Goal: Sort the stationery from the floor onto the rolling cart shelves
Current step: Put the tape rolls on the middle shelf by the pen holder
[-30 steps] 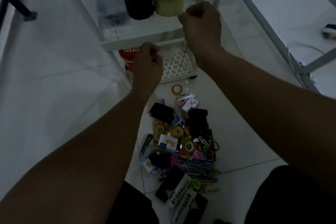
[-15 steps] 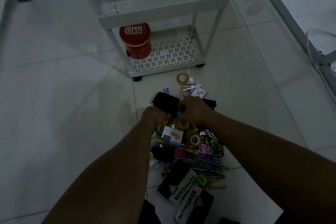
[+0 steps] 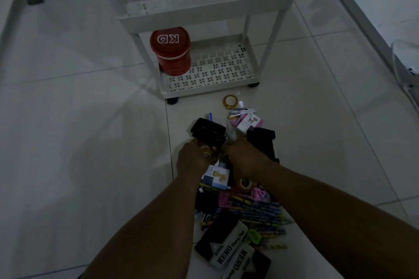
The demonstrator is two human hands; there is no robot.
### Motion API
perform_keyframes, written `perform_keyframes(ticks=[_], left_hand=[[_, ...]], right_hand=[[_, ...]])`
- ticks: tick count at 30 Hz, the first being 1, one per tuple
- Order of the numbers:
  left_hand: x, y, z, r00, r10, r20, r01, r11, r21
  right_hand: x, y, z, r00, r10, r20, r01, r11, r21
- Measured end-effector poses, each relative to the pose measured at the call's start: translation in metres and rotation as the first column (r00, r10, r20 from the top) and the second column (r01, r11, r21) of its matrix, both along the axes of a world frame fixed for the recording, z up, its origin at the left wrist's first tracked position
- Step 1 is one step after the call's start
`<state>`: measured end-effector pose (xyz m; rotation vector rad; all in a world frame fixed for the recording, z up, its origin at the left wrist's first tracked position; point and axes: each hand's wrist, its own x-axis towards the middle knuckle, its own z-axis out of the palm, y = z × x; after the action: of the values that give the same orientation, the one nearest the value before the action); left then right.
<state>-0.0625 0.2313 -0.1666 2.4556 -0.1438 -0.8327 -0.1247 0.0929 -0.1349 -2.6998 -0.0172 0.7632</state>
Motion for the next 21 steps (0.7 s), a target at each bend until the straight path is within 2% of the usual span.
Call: perform_keyframes(ticks=[5,10,13,16,18,21], left_hand=[[0.002,0.008,-0.004,0.999,-0.022,-0.023,0.023,0.999,0.033],[0.008,0.018,-0.006,1.0,0.027,-0.012,-0.028,0.997,-0.076],[0.014,0.024,-0.008,0.993,0.106,-0.05,-0.112,0.982,-0.154],[0.019,0.027,-0.004,0.954,0.23,-0.19,-0.271,0.935,-0.228],[0.021,0.028,0.001,0.881,0.317,-0.352,-0.421,0.863,-0.278],[0.021,0.03,0.011,0.767,0.323,-0.554,-0.561,0.757,-0.335]], right_hand=[[0.002,-0.008,0.002,0.995,-0.061,0.074,0.058,0.997,0.047],[0.008,-0.009,0.009,0.986,-0.152,0.075,0.143,0.983,0.118],[0.01,0.002,0.007,0.98,-0.179,0.085,0.163,0.973,0.163],[0.014,0.016,0.003,0.965,-0.242,0.099,0.219,0.955,0.2],[0.017,0.026,0.002,0.954,-0.281,0.104,0.253,0.941,0.225],[0.021,0.037,0.003,0.92,-0.378,0.101,0.344,0.904,0.254]])
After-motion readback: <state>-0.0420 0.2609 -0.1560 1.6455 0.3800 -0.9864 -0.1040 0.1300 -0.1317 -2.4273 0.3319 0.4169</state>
